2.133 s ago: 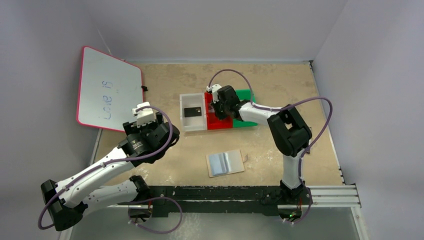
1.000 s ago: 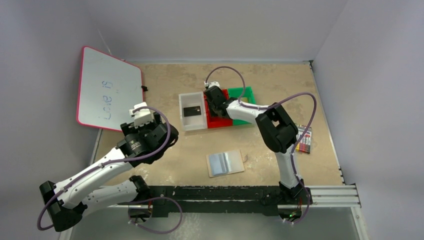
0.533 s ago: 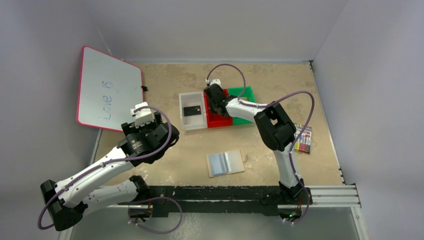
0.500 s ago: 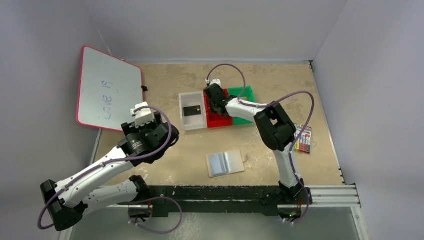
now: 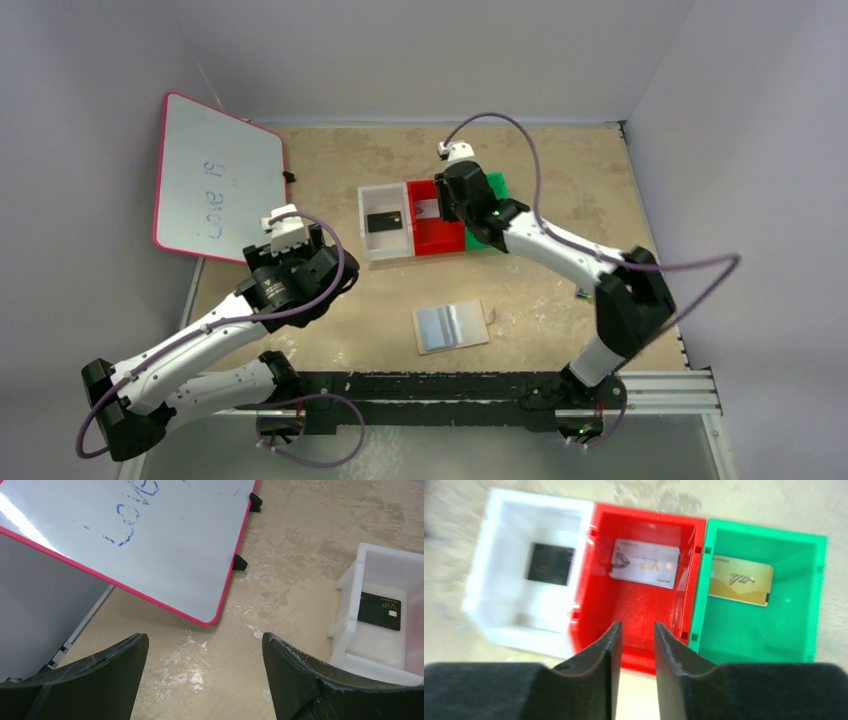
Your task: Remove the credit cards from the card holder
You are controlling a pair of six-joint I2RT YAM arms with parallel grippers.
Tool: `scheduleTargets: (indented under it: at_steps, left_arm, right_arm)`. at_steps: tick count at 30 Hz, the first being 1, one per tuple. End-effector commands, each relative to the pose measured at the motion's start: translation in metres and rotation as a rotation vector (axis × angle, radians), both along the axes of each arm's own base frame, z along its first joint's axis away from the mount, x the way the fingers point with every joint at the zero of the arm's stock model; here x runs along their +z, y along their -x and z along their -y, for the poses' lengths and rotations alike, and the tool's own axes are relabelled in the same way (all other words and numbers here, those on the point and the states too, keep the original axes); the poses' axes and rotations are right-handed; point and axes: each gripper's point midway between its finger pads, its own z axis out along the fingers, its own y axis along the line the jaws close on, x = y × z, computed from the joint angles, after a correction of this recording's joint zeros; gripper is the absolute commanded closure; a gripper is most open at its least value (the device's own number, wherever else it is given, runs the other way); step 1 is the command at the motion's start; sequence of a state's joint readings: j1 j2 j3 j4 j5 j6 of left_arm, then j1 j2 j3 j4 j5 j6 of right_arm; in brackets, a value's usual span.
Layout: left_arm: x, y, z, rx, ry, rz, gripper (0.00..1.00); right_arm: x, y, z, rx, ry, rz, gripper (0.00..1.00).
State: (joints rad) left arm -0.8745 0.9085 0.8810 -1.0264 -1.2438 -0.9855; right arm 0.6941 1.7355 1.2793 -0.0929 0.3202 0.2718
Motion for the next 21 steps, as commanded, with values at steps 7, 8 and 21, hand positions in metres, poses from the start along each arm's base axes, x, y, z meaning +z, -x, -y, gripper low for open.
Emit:
scheduleTargets:
  at_steps: [7, 8, 21]
  left_arm:
    - [0.018, -0.003, -0.003, 0.030, 0.011, 0.054, 0.16]
    - [0.018, -0.003, -0.003, 0.031, 0.012, 0.055, 0.16]
    - [0.023, 0.000, -0.007, 0.044, 0.021, 0.070, 0.15]
  right_arm:
    - [0.020, 0.124, -0.012, 0.086, -0.275, 0.012, 0.57]
    - [0.008, 0.141, -0.014, 0.081, -0.266, -0.019, 0.55]
    - [-0.075, 0.253, -0.034, 0.035, -0.036, -0.193, 0.42]
